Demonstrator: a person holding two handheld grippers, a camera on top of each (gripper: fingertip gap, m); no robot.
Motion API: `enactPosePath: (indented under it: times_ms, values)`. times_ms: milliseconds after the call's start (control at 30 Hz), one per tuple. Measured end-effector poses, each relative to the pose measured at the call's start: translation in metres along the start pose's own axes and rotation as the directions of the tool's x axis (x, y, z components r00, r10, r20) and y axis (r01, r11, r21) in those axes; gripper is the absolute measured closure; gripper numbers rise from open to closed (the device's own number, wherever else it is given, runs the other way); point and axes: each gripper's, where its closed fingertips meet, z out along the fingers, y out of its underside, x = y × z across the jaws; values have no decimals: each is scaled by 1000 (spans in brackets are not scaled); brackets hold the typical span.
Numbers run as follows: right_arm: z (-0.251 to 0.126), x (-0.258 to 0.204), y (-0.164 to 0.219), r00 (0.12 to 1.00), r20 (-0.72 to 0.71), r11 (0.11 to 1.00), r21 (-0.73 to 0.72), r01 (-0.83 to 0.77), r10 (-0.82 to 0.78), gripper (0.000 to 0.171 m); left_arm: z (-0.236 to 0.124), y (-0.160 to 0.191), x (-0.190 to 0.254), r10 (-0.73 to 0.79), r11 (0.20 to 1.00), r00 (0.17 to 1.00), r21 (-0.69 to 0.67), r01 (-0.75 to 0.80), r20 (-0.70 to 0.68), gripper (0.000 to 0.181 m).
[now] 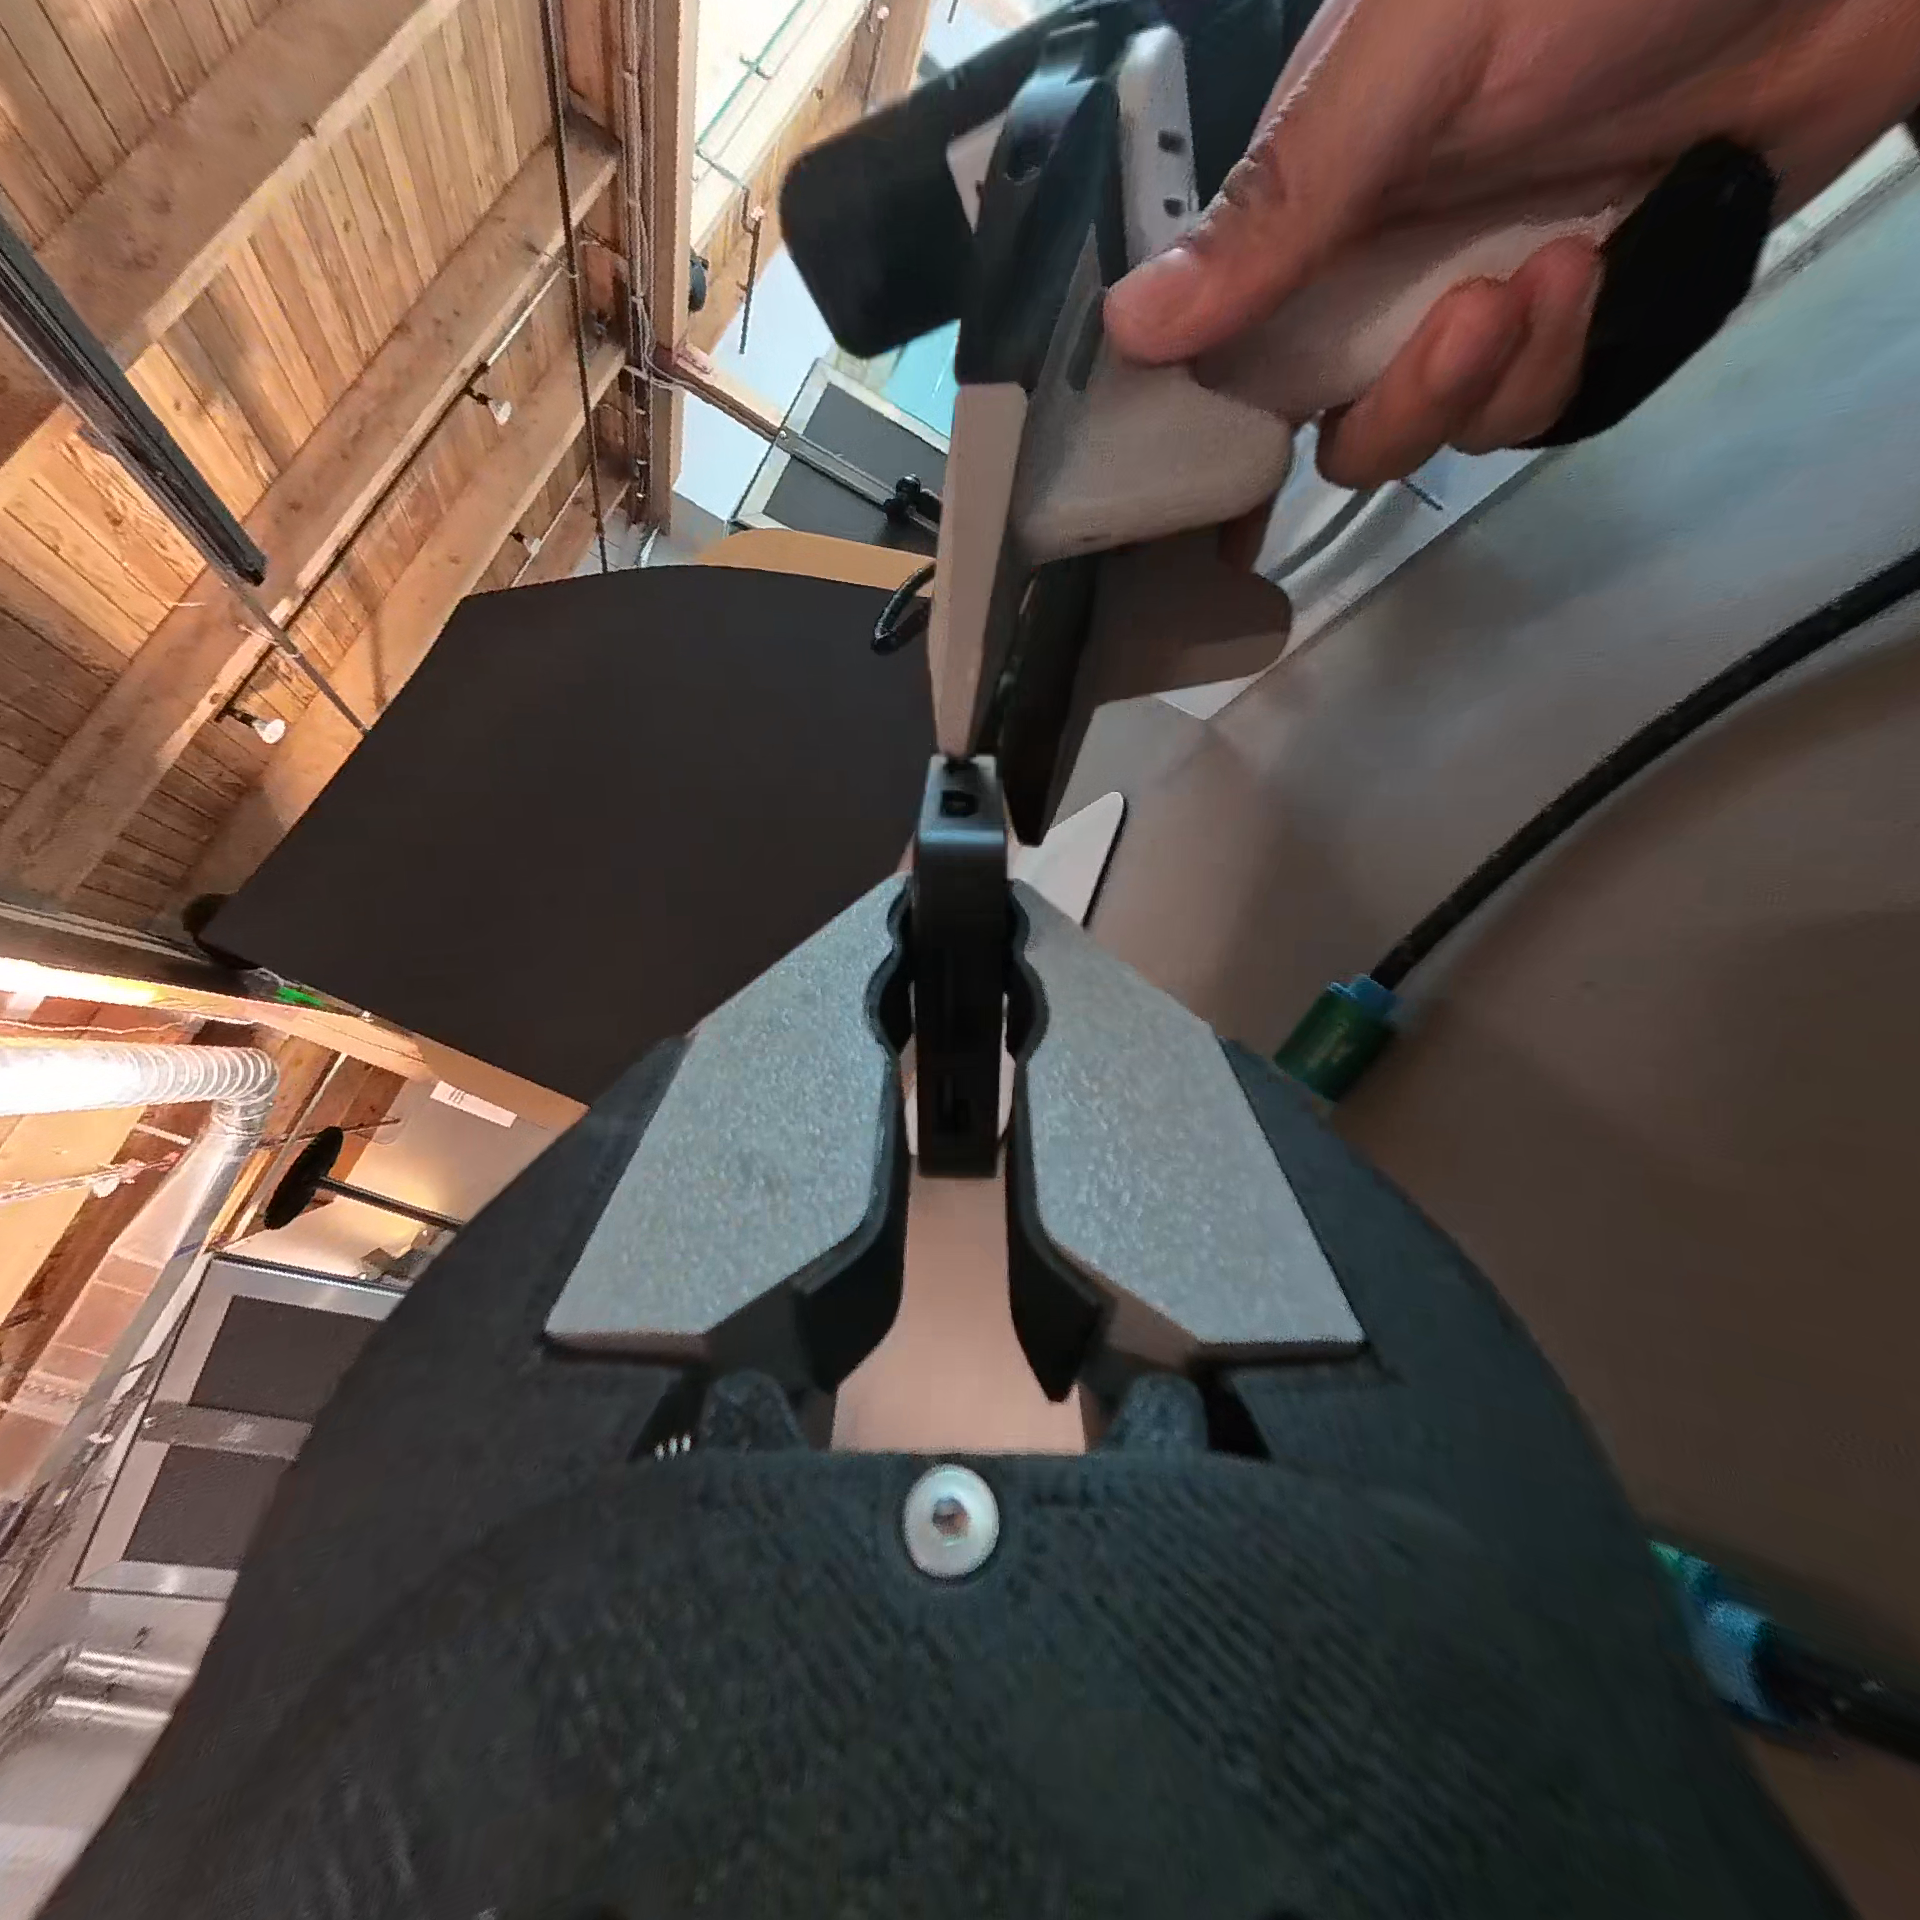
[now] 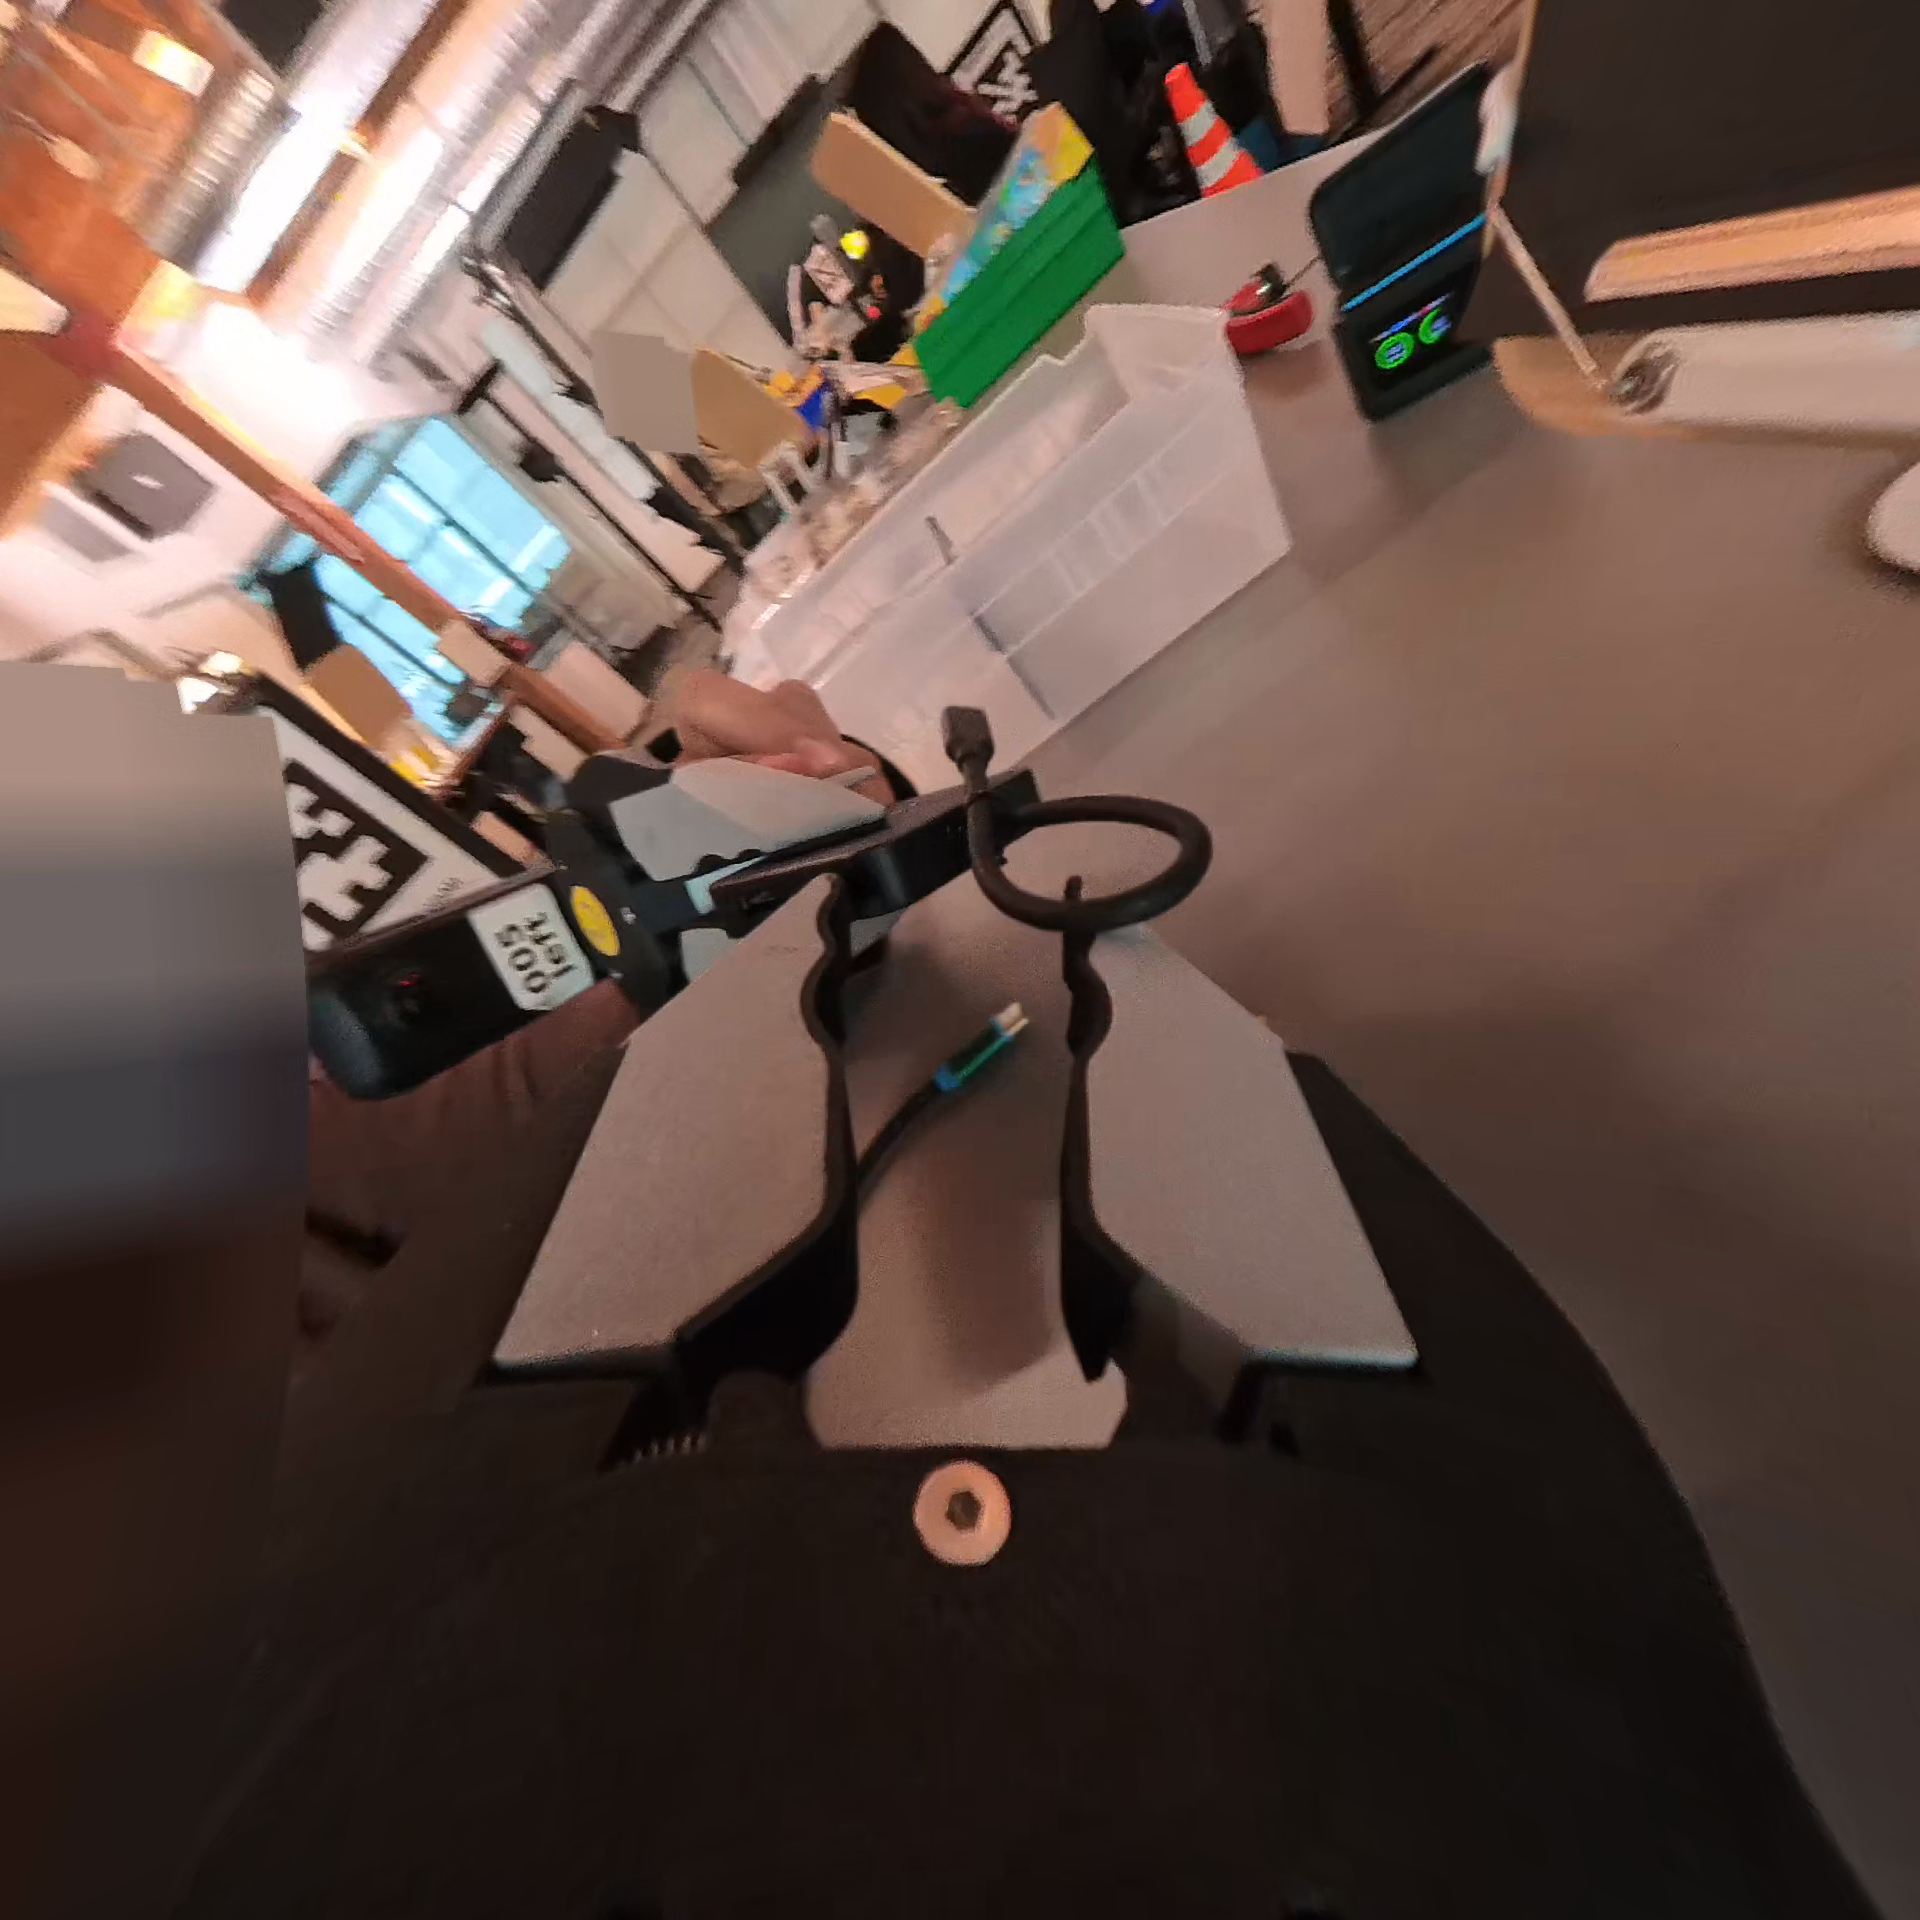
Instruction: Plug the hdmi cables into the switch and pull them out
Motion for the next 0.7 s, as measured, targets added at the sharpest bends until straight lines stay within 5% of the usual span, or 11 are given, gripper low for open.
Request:
enactPosePath:
  times_ms: [333, 700]
  values:
    - [-5, 12, 1, 962, -189, 980, -70, 188, -198, 136, 1, 29, -8, 93, 992, 995, -86, -90, 31, 170]
    - [8, 59, 70, 835, -312, 811, -532, 241, -453, 147, 6, 83, -3, 97, 969, 995, -228, -97, -10, 169]
